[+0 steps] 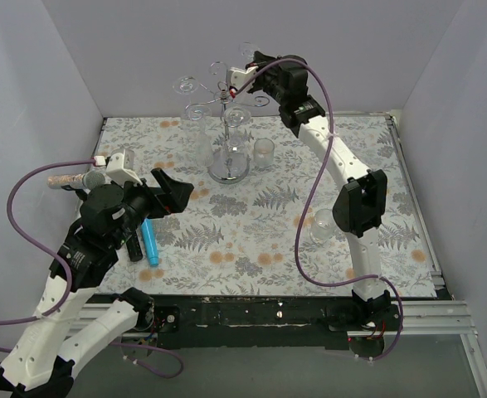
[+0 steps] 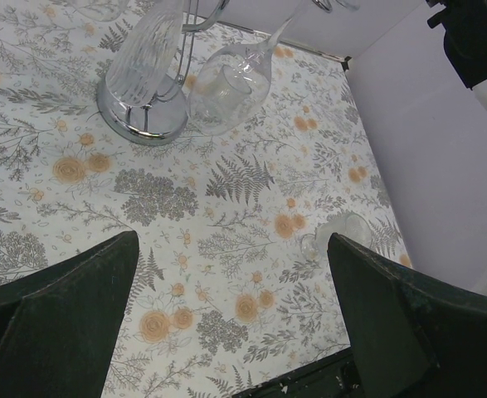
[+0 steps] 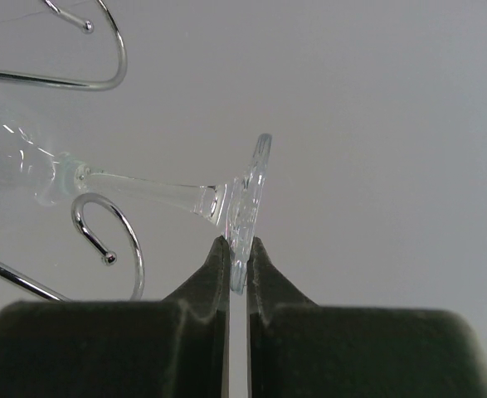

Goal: Place the wine glass upside down on the wine glass rack
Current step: Turn the wine glass upside down at the wine rack.

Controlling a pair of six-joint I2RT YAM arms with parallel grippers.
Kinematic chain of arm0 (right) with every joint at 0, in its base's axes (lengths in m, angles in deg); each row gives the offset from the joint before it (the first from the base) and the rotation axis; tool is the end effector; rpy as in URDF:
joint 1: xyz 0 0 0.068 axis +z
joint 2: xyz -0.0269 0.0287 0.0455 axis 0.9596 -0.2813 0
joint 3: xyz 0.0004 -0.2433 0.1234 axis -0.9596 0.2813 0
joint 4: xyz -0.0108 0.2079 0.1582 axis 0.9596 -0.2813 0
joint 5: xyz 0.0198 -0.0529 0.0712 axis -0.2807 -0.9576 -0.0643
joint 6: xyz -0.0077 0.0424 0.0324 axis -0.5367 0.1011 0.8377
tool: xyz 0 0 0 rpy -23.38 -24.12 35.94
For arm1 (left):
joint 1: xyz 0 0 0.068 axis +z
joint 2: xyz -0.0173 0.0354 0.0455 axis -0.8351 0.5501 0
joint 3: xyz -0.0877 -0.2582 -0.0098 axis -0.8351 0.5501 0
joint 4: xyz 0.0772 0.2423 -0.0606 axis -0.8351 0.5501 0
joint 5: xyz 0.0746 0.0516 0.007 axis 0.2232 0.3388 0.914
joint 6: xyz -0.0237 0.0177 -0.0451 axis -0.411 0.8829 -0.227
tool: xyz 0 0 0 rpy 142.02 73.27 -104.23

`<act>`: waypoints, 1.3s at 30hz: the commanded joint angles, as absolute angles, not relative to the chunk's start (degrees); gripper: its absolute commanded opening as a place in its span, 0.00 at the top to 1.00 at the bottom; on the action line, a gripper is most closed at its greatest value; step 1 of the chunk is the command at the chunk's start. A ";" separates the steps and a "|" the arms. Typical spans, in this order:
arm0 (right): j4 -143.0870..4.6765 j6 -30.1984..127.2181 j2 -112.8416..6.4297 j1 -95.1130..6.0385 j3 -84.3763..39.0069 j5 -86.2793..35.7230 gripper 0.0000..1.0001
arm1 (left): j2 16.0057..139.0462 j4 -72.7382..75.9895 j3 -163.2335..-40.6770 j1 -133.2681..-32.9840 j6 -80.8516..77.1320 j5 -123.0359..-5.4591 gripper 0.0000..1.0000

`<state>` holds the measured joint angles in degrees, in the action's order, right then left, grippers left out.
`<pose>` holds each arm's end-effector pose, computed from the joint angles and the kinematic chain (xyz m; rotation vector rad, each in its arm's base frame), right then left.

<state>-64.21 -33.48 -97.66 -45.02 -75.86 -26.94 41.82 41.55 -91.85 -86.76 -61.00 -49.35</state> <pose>0.4571 0.2539 0.4169 -1.2043 0.8332 -0.5904 0.1111 -0.0597 0.4017 -0.7729 1.8365 -1.0941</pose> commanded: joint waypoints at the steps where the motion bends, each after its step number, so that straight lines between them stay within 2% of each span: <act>1: -57.27 -32.92 -94.56 -44.40 -76.52 -25.45 0.99 | 41.23 42.14 -92.81 -86.86 -60.15 -48.43 0.02; 18: -58.94 -33.10 -88.58 -44.22 -71.33 -23.69 0.99 | 41.06 41.52 -92.54 -86.77 -60.24 -48.87 0.02; 39: -60.17 -32.04 -89.54 -44.05 -72.12 -22.72 0.99 | 40.79 41.43 -92.28 -86.86 -60.59 -49.22 0.02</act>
